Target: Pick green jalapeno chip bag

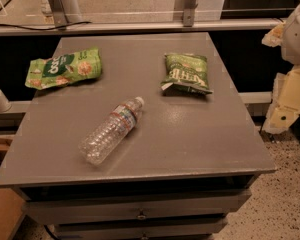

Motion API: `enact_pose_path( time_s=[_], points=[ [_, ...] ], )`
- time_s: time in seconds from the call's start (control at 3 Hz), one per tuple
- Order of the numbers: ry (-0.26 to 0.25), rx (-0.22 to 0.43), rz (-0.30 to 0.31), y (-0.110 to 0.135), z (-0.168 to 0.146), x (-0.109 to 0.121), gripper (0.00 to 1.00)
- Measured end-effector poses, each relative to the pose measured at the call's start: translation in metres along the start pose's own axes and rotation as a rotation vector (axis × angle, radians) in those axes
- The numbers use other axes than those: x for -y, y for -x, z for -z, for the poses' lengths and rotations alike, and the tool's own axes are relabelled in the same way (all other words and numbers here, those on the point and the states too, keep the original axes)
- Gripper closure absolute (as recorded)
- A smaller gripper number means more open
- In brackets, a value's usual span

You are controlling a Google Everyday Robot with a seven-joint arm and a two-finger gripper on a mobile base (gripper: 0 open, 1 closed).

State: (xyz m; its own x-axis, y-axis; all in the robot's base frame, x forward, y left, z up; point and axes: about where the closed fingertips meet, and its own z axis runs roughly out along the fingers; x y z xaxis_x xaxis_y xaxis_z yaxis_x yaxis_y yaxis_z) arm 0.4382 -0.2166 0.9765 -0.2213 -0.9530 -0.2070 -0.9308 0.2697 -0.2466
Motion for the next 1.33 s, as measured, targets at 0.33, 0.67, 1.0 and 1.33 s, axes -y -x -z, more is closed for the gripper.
enact_pose_path(
  time_s=[0.33, 0.67, 1.0, 1.33],
  points=[
    [0.000, 0.000, 0.000, 0.000, 0.000, 0.000, 0.00],
    [-0.023, 0.047, -0.006, 0.008, -0.008, 0.005, 0.00],
    [-0.058, 0.136, -0.016, 0.027, -0.027, 0.024, 0.00],
    [-0.069, 0.203, -0.045, 0.044, -0.058, 0.051, 0.00]
  ],
)
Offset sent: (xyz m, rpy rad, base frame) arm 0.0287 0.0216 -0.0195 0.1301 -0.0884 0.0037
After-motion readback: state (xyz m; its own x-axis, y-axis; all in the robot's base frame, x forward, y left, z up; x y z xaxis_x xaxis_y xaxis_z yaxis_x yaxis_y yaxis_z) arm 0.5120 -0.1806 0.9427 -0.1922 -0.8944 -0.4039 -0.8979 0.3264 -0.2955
